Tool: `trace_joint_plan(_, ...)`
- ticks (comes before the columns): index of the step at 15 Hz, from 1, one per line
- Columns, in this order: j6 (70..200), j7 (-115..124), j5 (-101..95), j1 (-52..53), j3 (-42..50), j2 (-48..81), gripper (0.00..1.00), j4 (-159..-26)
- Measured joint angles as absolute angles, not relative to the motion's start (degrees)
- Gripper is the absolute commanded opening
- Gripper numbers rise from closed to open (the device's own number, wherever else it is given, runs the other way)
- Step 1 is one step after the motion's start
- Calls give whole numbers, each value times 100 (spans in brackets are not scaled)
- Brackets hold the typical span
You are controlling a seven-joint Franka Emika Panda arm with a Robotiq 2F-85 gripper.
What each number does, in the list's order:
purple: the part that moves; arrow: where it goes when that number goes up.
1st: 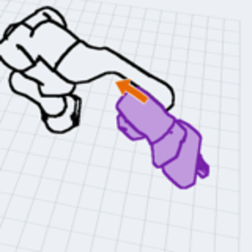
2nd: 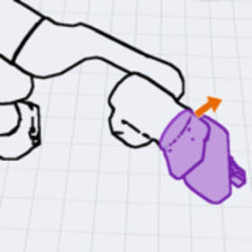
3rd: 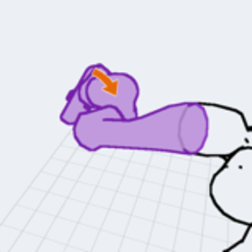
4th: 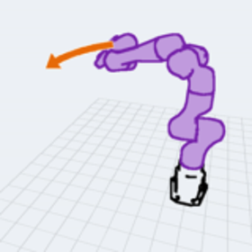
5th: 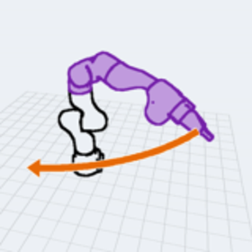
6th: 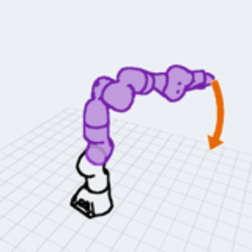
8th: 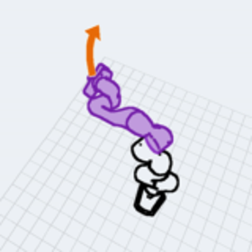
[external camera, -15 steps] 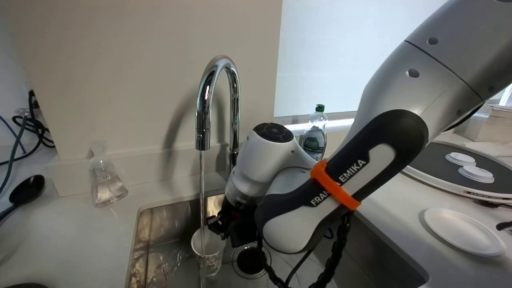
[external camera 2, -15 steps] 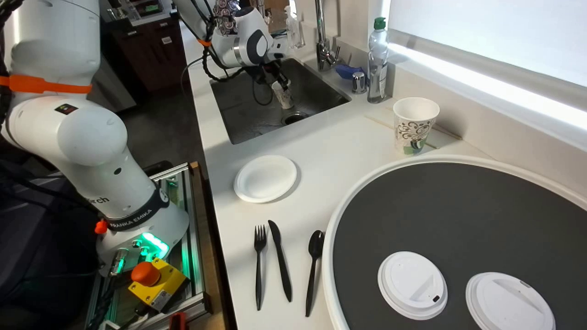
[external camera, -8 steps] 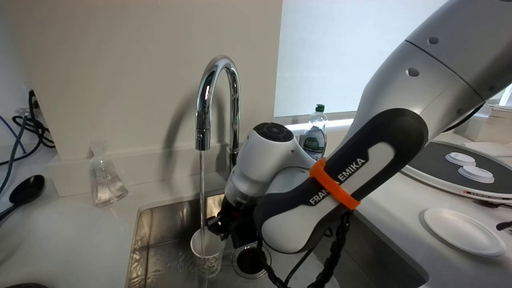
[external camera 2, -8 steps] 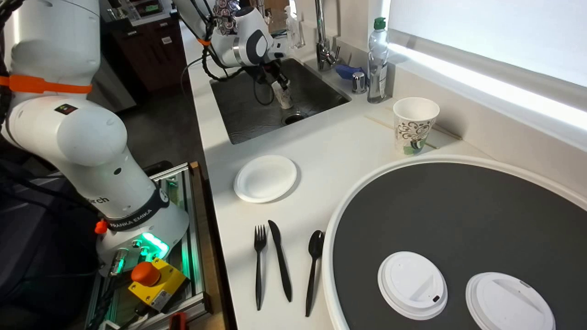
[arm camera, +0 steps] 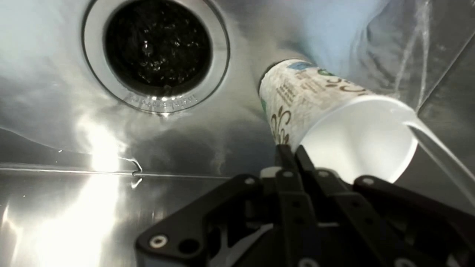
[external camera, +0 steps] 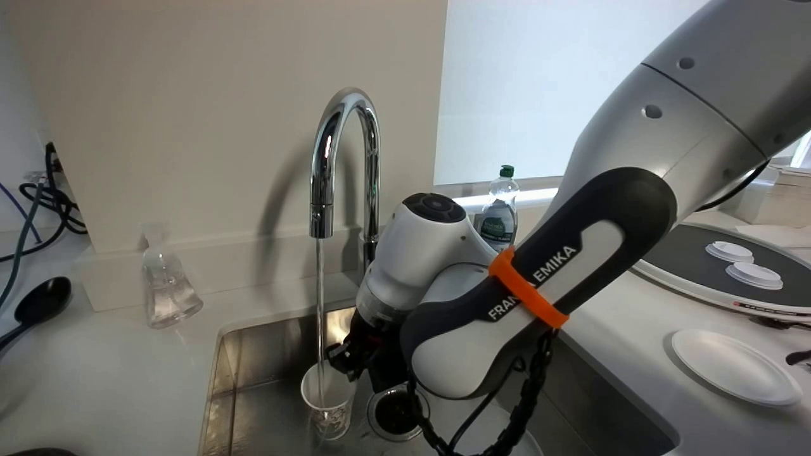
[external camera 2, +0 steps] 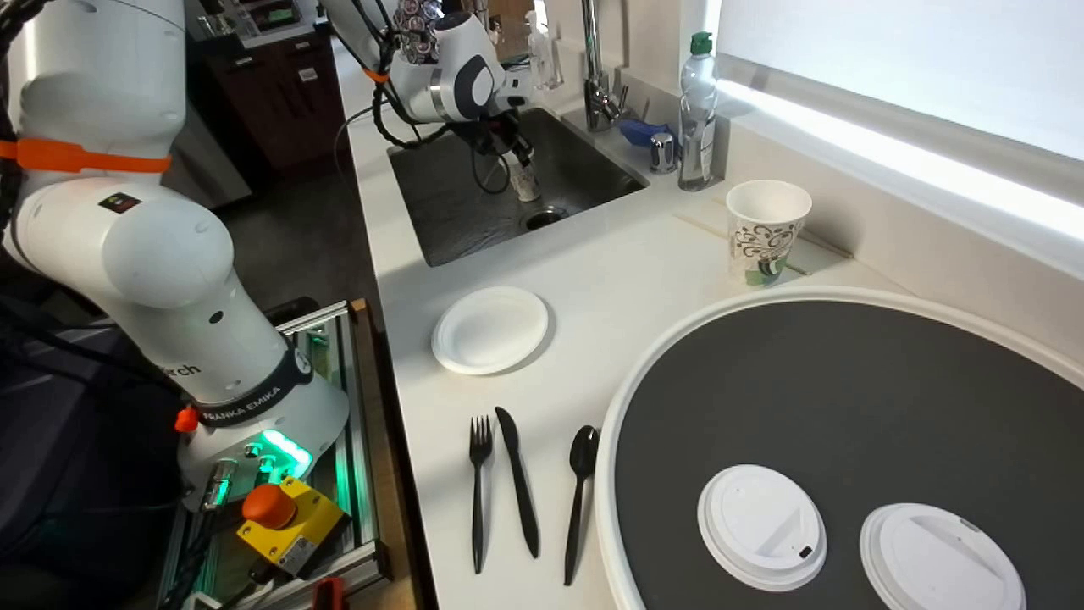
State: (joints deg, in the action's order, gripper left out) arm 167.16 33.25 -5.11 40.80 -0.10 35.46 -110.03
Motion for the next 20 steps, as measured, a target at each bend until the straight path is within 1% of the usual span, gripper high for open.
trace_joint_plan(1, 16716, 3286, -503, 4076, -13, 3546, 28, -11003)
trace_joint_plan(2, 16716, 3250, -496, 4075, -13, 3546, 30, -11003)
trace_joint_plan(3, 16716, 3233, -493, 4075, -13, 3546, 36, -11003)
trace_joint_plan(10, 16716, 3243, -366, 4057, 63, 3512, 88, -11003)
trace_joint_plan(12, 16716, 3254, -333, 4056, 144, 3479, 100, -11003)
trace_joint_plan(16, 16716, 3266, -328, 4058, 249, 3452, 100, -11003)
trace_joint_plan(17, 16716, 3267, -328, 4061, 254, 3452, 94, -11003)
trace_joint_plan(18, 16716, 3267, -328, 4066, 254, 3453, 75, -11003)
trace_joint_plan(19, 16716, 3267, -328, 4076, 252, 3454, 73, -11003)
trace_joint_plan(20, 16716, 3267, -328, 4087, 246, 3458, 64, -11003)
